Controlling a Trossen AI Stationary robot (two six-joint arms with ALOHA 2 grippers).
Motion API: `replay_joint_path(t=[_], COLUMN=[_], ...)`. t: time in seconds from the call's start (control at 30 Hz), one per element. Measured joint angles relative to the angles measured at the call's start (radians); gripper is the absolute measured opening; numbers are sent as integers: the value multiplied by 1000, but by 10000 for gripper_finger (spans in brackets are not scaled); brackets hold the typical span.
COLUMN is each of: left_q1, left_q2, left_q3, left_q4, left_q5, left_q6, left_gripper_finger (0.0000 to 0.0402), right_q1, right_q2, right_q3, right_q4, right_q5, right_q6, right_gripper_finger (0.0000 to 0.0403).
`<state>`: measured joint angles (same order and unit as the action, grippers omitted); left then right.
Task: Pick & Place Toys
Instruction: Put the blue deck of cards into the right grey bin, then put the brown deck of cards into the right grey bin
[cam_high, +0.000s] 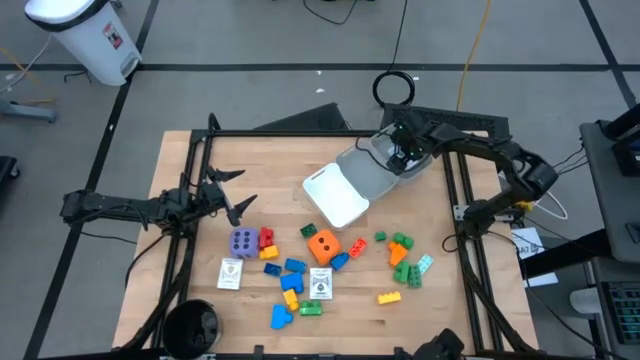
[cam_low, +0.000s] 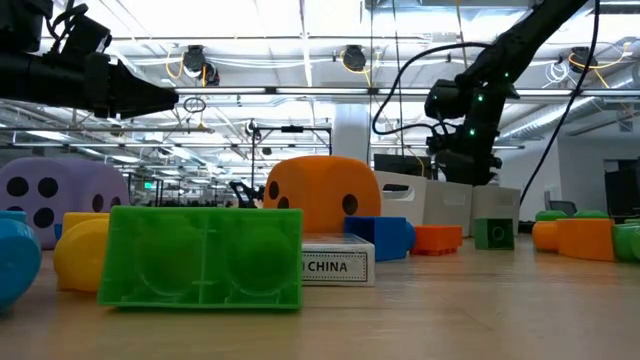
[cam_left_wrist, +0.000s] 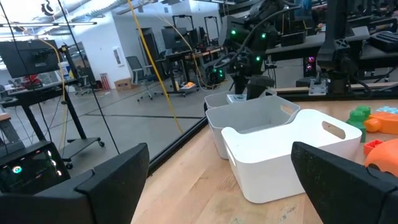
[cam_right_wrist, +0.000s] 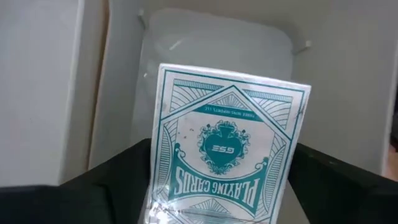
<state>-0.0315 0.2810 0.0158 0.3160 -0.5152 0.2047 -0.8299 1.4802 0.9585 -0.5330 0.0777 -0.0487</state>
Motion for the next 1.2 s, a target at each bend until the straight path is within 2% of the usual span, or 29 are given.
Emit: replay_joint_path(t=[0.27, 0.47, 0.67, 0.77, 0.9, 1.03, 1.2], left_q1=[0, 0, 0, 0, 0, 0, 0], left_q2=[0, 0, 0, 0, 0, 0, 0], left_q3=[0, 0, 0, 0, 0, 0, 0], left_q4=[0, 0, 0, 0, 0, 0, 0], left_q5=[0, 0, 0, 0, 0, 0, 0], left_q6=[0, 0, 0, 0, 0, 0, 0], left_gripper_finger=[397, 397, 397, 397, 397, 397, 397], right_q1=[0, 4, 44, 88, 179, 337, 587], right_q2=[-62, -162, -325, -416, -523, -640, -807], right_q3=[0, 0, 0, 0, -1, -66, -286], right_q4=[-2, -10, -27, -24, -17, 18, 304], right_q5=[-1, -2, -10, -110, -316, -511, -523], right_q6=[6, 25, 54, 107, 169, 190, 269], right_gripper_finger=[353, 344, 328, 321, 310, 288, 240])
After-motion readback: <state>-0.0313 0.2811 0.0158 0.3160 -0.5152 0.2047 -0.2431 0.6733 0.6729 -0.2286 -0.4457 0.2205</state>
